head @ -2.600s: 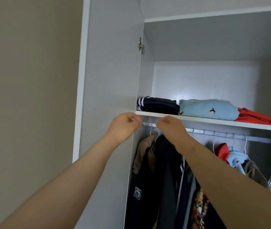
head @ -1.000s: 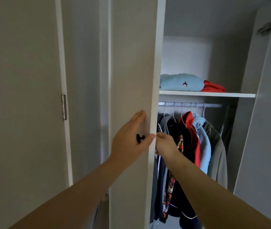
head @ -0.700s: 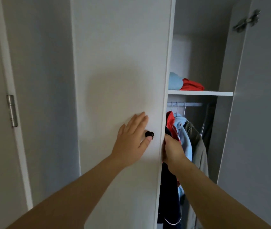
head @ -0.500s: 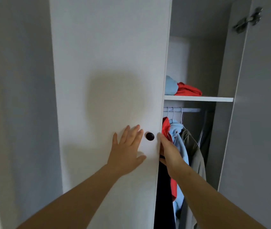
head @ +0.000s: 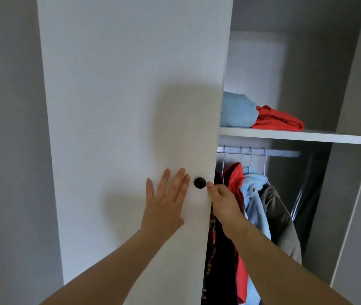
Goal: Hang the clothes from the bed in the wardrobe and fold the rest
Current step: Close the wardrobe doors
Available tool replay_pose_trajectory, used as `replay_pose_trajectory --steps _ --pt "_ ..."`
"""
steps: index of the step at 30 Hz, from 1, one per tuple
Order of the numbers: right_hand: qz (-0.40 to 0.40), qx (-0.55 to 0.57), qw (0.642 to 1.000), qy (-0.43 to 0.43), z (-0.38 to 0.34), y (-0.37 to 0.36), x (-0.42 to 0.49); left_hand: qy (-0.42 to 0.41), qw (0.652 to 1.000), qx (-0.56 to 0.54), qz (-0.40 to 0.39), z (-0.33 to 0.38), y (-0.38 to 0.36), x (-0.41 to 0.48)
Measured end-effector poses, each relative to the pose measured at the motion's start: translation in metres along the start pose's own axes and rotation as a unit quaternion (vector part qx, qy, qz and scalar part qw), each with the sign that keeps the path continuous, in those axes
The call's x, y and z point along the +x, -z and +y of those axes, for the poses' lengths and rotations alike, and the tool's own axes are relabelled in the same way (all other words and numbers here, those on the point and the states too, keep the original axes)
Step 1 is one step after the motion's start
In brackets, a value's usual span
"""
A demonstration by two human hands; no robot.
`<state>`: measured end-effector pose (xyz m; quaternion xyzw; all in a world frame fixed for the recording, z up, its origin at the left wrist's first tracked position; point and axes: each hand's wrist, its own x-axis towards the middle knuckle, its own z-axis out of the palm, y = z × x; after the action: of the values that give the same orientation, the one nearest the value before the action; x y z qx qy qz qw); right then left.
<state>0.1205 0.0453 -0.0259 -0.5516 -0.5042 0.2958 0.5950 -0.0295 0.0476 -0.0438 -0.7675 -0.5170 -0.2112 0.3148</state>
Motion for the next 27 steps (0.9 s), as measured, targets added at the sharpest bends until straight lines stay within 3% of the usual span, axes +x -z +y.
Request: replay_pose_trajectory --steps 19,23,27 --pt "0.008 -0.009 1.000 -0.010 0.008 -0.008 0.033 0.026 0.999 0.029 0.029 0.005 -0.025 0.023" --pt "0.008 -0.035 0.999 -0.031 0.002 -0.012 0.024 0.046 0.998 0.035 -0.011 0.004 -0.022 0.022" --pt "0.017 -0.036 0.996 -0.079 0.001 -0.012 -0.013 0.004 0.996 -0.063 -0.059 0.000 -0.017 0.022"
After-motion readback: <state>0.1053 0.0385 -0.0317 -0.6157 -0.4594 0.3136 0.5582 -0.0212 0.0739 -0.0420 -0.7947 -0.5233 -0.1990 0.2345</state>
